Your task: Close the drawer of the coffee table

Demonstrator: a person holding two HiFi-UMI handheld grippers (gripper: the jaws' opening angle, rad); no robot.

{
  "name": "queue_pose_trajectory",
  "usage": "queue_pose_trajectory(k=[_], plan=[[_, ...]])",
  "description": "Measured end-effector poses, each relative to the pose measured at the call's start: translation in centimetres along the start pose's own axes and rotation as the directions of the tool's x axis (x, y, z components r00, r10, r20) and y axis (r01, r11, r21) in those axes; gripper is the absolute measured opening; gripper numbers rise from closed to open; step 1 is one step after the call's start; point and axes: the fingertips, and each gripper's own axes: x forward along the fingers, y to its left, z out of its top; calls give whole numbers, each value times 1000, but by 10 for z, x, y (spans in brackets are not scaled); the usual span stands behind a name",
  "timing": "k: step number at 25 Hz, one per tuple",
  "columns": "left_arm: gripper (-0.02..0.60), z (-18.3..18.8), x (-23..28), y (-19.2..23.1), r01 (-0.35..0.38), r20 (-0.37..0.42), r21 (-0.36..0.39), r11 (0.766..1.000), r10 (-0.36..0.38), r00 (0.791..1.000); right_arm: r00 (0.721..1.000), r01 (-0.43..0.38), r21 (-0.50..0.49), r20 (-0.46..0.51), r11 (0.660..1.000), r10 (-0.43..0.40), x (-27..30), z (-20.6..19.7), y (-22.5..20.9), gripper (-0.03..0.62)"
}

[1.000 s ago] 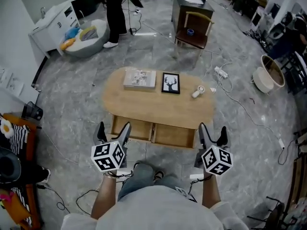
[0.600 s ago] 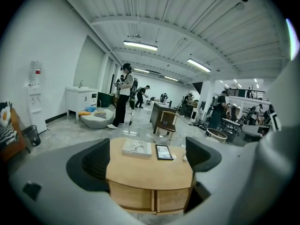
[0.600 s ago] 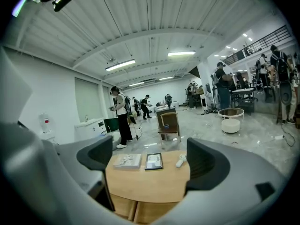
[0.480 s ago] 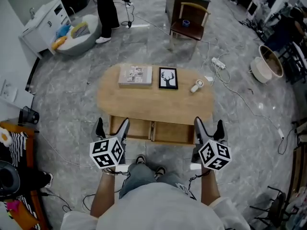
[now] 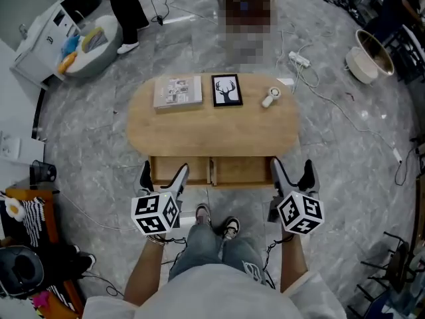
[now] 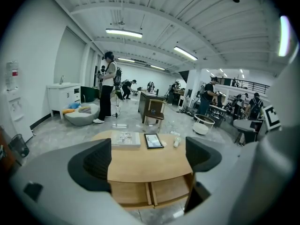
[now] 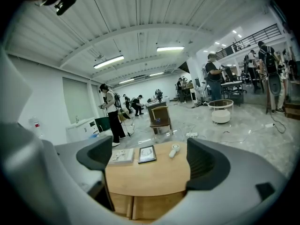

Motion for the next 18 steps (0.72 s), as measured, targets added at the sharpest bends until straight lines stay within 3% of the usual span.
queue_pose_trajectory(k=[8,18], plan=[[491,-73,40,-21,64,-122,44,997,-58,991,994,79,20,-81,997,-77,1,-80,-48,503],[491,-235,100,-12,76,-266,75,994,-53,963,984,76,-6,-164,997,-76,31,-251,-84,519]])
